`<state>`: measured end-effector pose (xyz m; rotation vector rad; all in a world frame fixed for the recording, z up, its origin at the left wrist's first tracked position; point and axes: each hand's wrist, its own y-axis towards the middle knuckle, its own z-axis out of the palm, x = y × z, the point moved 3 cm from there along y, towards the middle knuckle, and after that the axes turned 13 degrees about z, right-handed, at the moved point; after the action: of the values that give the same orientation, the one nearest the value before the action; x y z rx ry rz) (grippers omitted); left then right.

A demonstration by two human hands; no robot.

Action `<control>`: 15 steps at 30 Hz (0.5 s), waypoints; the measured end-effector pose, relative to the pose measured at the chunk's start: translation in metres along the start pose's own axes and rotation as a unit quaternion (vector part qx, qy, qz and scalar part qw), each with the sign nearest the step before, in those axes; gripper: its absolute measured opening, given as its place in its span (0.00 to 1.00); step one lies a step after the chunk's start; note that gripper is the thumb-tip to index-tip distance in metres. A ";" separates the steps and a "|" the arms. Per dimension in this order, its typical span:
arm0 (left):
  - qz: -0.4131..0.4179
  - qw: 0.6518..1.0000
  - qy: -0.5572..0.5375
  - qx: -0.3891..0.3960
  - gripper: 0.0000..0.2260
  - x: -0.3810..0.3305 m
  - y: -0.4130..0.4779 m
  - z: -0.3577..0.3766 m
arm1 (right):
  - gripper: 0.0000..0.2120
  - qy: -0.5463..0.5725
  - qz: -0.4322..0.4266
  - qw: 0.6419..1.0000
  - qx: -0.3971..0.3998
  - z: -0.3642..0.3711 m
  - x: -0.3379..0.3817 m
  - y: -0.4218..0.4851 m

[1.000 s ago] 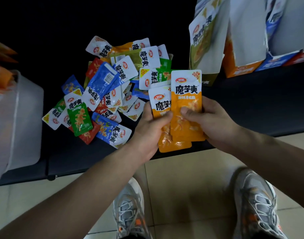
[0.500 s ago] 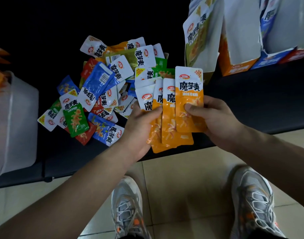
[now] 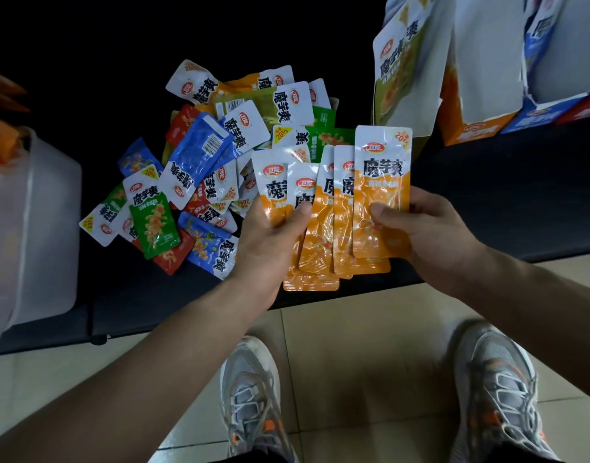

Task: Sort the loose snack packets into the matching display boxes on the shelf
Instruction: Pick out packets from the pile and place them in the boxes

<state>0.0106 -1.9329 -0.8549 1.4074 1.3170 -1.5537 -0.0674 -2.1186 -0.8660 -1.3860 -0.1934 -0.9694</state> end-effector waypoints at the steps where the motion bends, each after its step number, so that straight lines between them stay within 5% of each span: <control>1: -0.002 1.000 -0.006 -0.003 0.09 0.000 0.000 0.000 | 0.12 0.003 0.002 1.000 0.003 0.001 0.000 0.000; 5: -0.024 0.998 -0.050 0.036 0.12 0.002 -0.002 0.008 | 0.11 0.027 0.002 0.999 0.022 0.009 0.000 -0.003; 8: -0.008 0.996 0.016 0.085 0.19 0.005 -0.003 0.014 | 0.11 0.058 0.002 0.998 0.033 0.017 -0.001 -0.003; 15: -0.013 0.998 -0.013 0.060 0.22 0.002 0.003 0.013 | 0.09 -0.036 -0.010 0.999 -0.014 0.011 -0.003 -0.005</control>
<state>0.0085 -1.9457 -0.8589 1.4410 1.2500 -1.6876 -0.0684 -2.1074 -0.8613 -1.4480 -0.2499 -0.9424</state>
